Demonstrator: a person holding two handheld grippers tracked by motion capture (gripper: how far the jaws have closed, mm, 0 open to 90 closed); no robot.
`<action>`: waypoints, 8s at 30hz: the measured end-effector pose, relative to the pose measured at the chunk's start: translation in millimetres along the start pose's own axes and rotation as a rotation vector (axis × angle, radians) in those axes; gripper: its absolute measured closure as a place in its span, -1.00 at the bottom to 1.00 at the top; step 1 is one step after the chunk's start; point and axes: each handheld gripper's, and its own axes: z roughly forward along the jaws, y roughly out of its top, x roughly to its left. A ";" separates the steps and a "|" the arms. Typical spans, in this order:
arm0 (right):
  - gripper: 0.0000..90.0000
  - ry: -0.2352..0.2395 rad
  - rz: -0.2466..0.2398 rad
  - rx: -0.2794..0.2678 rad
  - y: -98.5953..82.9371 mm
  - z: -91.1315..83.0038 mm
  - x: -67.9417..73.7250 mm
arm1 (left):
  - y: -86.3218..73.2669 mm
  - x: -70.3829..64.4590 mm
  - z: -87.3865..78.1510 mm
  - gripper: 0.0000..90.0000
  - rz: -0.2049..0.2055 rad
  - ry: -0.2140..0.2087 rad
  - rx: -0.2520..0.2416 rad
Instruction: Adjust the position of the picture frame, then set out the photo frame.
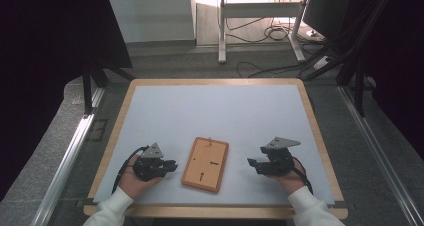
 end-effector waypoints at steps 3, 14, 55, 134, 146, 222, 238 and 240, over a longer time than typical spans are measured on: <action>-0.31 -0.001 0.002 -0.010 -3.9 -6.7 1.8 | 0.3 -5.5 3.0 0.97 0.014 -0.022 0.029; -0.32 -0.014 0.015 -0.024 -9.6 -14.3 -1.6 | 2.9 -17.7 14.1 1.00 0.048 -0.057 0.075; -0.33 -0.026 0.002 -0.011 -9.4 -12.3 -3.0 | 13.7 -29.2 18.0 0.94 0.054 -0.095 0.014; -0.34 -0.066 -0.053 -0.015 -15.2 -13.1 0.9 | 110.5 6.8 67.6 -0.16 0.046 -0.020 -0.075; -0.35 -0.065 -0.052 -0.017 -15.0 -13.0 0.1 | 116.7 11.2 84.1 0.12 0.075 -0.039 -0.048; -0.37 -0.018 -0.107 -0.034 -12.4 -12.5 10.5 | 123.5 29.4 97.7 0.83 0.034 -0.171 0.017; -0.37 -0.002 -0.128 -0.024 -12.2 -11.3 14.2 | 125.0 32.8 98.4 0.82 0.023 -0.196 0.025; -0.37 0.001 -0.130 -0.026 -12.2 -11.3 14.6 | 125.3 33.1 98.5 0.82 0.023 -0.199 0.028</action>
